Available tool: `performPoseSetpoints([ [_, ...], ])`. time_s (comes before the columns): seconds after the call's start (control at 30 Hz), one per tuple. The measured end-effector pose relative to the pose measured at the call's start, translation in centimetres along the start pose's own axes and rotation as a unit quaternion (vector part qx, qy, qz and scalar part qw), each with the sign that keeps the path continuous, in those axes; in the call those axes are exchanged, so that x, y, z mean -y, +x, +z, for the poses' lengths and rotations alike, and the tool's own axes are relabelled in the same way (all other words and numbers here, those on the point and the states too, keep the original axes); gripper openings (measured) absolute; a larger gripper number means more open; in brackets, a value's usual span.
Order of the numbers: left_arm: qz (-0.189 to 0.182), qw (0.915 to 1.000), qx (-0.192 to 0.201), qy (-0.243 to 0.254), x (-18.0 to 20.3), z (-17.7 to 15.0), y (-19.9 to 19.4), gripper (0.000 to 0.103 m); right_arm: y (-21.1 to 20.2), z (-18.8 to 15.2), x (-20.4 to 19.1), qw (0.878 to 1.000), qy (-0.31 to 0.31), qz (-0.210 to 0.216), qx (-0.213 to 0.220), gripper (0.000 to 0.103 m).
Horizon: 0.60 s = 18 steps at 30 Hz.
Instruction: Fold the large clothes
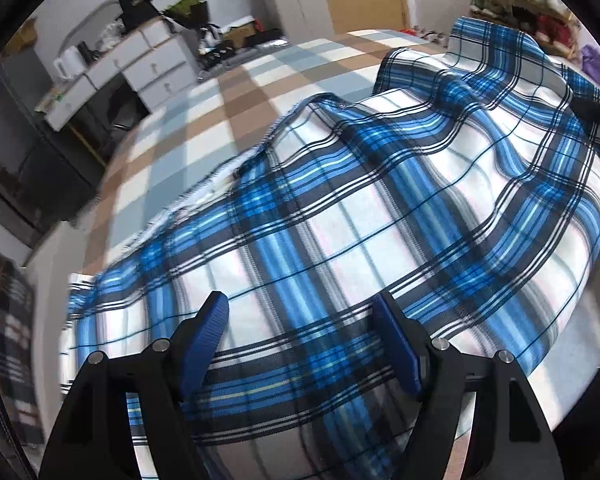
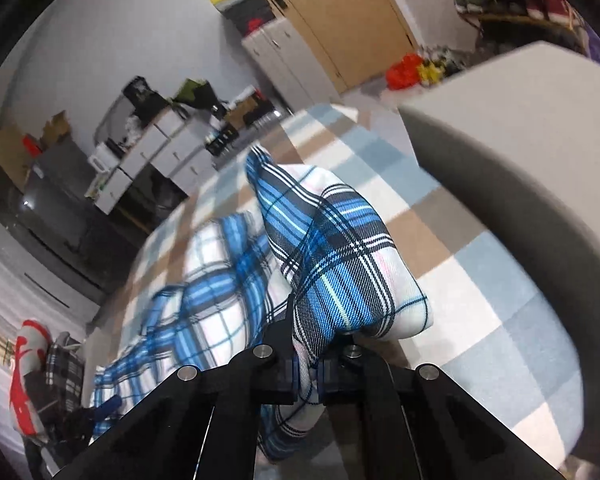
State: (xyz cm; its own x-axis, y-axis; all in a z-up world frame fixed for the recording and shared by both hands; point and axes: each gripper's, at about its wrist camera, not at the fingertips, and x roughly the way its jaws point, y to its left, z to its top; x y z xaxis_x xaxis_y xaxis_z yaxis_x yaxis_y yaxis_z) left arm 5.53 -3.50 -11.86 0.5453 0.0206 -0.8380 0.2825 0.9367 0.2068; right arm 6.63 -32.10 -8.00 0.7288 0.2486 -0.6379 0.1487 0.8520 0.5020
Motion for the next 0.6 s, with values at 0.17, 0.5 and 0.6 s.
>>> performPoseSetpoints([
  [0.17, -0.035, 0.9988, -0.003, 0.035, 3.9, 1.3, 0.3, 0.071, -2.9, 0.3, 0.7, 0.999, 0.009, 0.003, 0.033, 0.005],
  [0.5, -0.157, 0.9789, 0.025, 0.129, 13.4, 5.1, 0.5, 0.071, -10.7, 0.7, 1.2, 0.982, -0.023, -0.071, 0.174, 0.005],
  [0.6, -0.159, 0.9781, 0.021, 0.133, 13.5, 4.8, -0.6, 0.071, -11.4, 0.5, 0.0, 0.978, -0.045, -0.072, 0.193, 0.005],
])
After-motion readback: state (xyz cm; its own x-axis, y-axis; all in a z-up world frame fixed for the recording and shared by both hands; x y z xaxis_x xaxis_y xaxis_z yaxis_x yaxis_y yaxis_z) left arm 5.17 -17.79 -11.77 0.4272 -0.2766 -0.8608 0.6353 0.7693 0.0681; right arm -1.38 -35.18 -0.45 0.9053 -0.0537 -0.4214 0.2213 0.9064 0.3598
